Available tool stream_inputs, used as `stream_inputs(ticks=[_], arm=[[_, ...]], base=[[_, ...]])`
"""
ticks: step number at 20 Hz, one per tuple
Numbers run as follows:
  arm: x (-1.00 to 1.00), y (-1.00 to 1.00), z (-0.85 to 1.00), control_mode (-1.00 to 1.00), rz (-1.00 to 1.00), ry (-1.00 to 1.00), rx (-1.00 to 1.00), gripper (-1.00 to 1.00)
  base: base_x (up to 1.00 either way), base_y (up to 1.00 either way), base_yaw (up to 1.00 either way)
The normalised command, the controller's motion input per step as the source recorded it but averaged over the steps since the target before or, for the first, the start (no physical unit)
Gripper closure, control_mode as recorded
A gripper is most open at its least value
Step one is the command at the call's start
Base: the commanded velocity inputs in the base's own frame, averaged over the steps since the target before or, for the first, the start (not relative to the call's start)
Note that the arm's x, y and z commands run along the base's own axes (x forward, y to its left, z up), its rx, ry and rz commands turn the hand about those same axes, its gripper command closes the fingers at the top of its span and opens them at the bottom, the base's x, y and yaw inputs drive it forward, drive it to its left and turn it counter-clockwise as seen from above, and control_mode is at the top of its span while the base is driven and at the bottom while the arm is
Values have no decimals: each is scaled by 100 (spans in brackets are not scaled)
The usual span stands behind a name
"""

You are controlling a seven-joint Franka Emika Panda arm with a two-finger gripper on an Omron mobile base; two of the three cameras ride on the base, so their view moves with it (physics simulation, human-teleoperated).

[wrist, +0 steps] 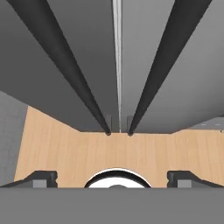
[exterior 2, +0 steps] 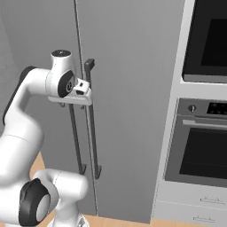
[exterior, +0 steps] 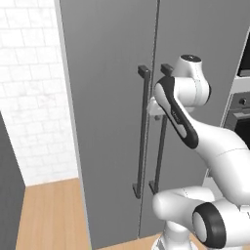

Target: Take the strawberry from the fridge and place it on top of the pancake, located on the dining counter.

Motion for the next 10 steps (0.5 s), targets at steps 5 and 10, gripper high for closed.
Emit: stream_inputs(ticks=[5, 10], arm=[[0, 0, 0, 100, 0, 0, 0, -100], [0, 0, 0, -100, 0, 0, 0, -100]], base=[[-53, -17, -3], [-10, -2, 0]])
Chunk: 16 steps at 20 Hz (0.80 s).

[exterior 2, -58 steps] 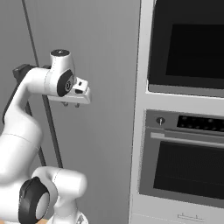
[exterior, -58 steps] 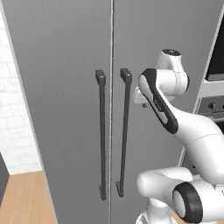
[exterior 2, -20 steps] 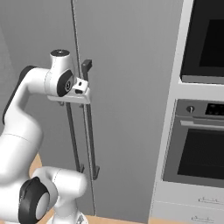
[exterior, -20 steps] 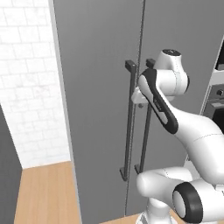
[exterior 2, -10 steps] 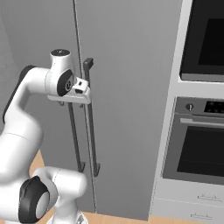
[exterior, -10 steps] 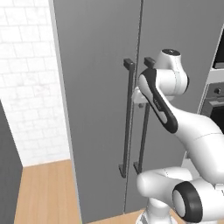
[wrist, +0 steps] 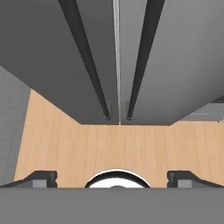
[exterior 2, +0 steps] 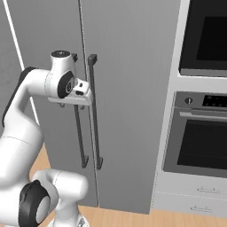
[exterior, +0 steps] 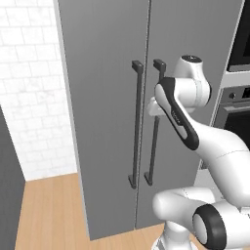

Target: Take the strawberry from the fridge and place it on top of the pancake, located on the dining counter.

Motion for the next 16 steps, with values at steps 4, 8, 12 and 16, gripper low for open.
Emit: stream_inputs(ticks=[4, 8, 12, 16], arm=[[18, -28, -11, -100, 1, -21, 0, -100], [44, -44, -12, -100, 0, -44, 0, -100], [55, -25, -2, -100, 0, -38, 0, -100], [69, 0, 0, -100, 0, -10, 0, -100]], base=[[0, 0, 0], [0, 0, 0], [0, 0, 0], [0, 0, 0]])
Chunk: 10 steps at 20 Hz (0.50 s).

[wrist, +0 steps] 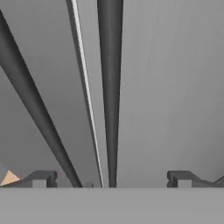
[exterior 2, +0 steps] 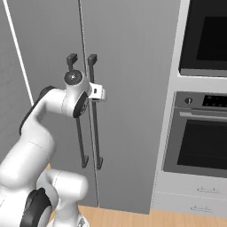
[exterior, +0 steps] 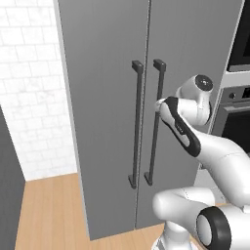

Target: Take the strawberry from the fridge and place it on top of the pancake, located on the dining counter.

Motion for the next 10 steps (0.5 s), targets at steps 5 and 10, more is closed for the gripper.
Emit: stream_inputs(ticks=[5, 10], arm=[[86, 0, 0, -100, 0, 0, 0, -100], [52, -2, 0, -100, 0, 0, 0, -100]], base=[[0, 0, 0], [0, 0, 0]])
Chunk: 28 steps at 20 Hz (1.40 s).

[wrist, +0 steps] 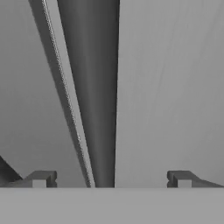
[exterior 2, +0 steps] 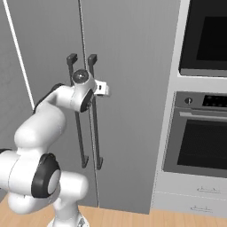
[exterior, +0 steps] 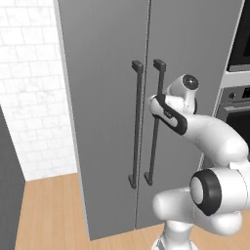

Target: Take the strawberry from the fridge and place it on top of the pancake, located on the dining counter.

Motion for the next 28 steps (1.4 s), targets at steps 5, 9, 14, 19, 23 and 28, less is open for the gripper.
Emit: stream_inputs(ticks=[5, 9, 14, 19, 23, 28], arm=[[46, 0, 0, -100, 0, 0, 0, -100], [52, 0, 0, -100, 0, 0, 0, -100], [40, 1, -3, -100, 0, -6, 0, -100], [24, 13, -9, -100, 0, -8, 0, -100], [7, 0, -2, -100, 0, 2, 0, 100], [-5, -17, -1, -100, 0, 9, 0, 100]], base=[[0, 0, 0], [0, 0, 0], [0, 0, 0], [0, 0, 0], [0, 0, 0], [0, 0, 0]])
